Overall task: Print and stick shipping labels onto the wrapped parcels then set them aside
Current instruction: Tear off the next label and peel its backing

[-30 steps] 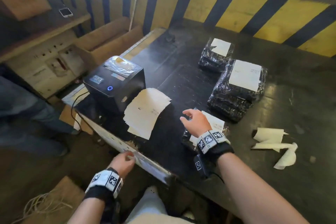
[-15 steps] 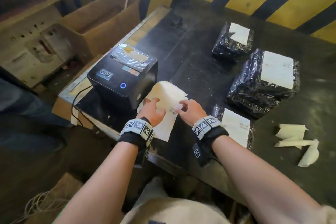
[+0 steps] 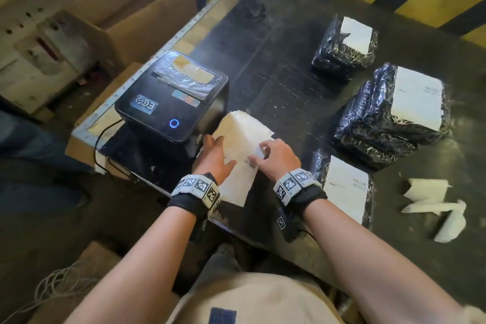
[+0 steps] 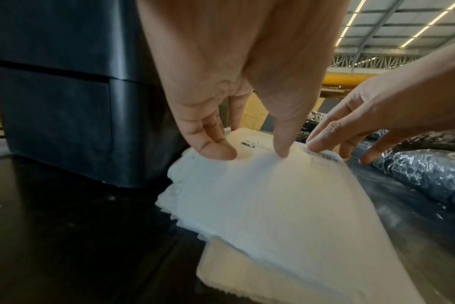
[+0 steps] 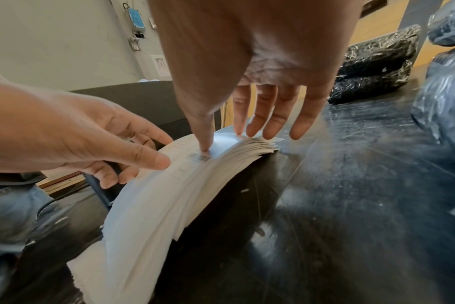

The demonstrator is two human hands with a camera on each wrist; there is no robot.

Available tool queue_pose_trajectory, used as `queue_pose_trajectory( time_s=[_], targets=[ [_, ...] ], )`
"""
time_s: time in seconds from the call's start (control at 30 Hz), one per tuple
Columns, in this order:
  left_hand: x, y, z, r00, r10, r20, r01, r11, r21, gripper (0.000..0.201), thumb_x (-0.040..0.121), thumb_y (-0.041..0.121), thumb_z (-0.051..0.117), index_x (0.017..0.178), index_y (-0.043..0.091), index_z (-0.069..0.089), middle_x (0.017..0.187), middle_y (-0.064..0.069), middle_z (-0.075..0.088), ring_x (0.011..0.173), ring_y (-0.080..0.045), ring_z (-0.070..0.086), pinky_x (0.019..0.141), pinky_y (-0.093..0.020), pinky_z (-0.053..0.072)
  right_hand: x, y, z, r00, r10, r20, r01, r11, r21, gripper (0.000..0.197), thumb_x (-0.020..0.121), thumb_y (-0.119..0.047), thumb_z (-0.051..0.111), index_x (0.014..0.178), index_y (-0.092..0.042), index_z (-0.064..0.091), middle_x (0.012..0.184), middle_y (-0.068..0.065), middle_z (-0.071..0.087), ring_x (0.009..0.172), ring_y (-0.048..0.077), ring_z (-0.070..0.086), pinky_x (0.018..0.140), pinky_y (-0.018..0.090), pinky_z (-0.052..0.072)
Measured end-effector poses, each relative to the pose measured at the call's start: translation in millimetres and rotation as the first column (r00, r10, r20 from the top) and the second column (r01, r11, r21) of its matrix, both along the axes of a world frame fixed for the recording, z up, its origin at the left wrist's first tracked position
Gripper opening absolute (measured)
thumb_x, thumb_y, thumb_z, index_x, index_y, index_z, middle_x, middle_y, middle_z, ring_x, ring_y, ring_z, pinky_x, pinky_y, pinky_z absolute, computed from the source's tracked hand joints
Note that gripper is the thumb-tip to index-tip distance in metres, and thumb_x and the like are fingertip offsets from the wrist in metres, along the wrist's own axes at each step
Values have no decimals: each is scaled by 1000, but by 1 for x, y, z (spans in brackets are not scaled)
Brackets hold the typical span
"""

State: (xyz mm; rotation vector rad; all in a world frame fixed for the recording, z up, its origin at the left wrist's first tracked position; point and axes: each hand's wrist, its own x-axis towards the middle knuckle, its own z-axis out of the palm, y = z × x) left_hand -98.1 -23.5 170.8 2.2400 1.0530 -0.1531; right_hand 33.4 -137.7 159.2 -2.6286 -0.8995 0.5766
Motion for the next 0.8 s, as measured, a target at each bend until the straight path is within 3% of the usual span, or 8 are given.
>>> queue_pose_trajectory(
  time_s=[0.17,0.37,0.57,0.73,0.8],
  targets=[
    [-1,-1,-1,999,5,36,-4,1000,-16,61,88,28,64,137,21,29,135,-5,22,115,-28,49,87,-41,49,-3,0,0,999,-28,17,28,999,35,38,78,-56,68,107,-31,64,106,-7,61,100,16,59,81,34,53],
    [3,1,-3,997,75,34,-72,994,-83,62,86,24,67,136,22,30,135,-3,23,122,-27,45,94,-44,49,0,0,-2,1000,-17,-3,17,1000,10,50,79,-57,67,121,-32,59,121,-5,55,113,18,51,87,36,48],
    [6,3,-5,993,105,53,-98,988,-123,56,84,18,70,128,21,36,131,-1,25,122,-26,45,97,-46,48,6,6,0,995,-24,-92,24,1000,-1,39,76,-54,73,106,-32,60,109,-8,58,99,14,58,83,36,52],
    [6,5,-7,994,96,51,-89,988,-123,64,84,20,70,135,22,30,135,-3,23,124,-26,43,97,-45,46,8,6,0,974,-97,-207,105,994,31,43,78,-46,73,113,-31,54,96,-11,59,91,13,60,82,34,51],
    [6,5,-8,995,92,44,-86,990,-115,66,84,21,70,137,21,29,135,-3,24,124,-26,42,97,-44,46,7,4,0,962,-121,-244,143,987,76,34,83,-42,70,110,-28,57,92,-11,60,90,13,60,81,33,50]
  ],
)
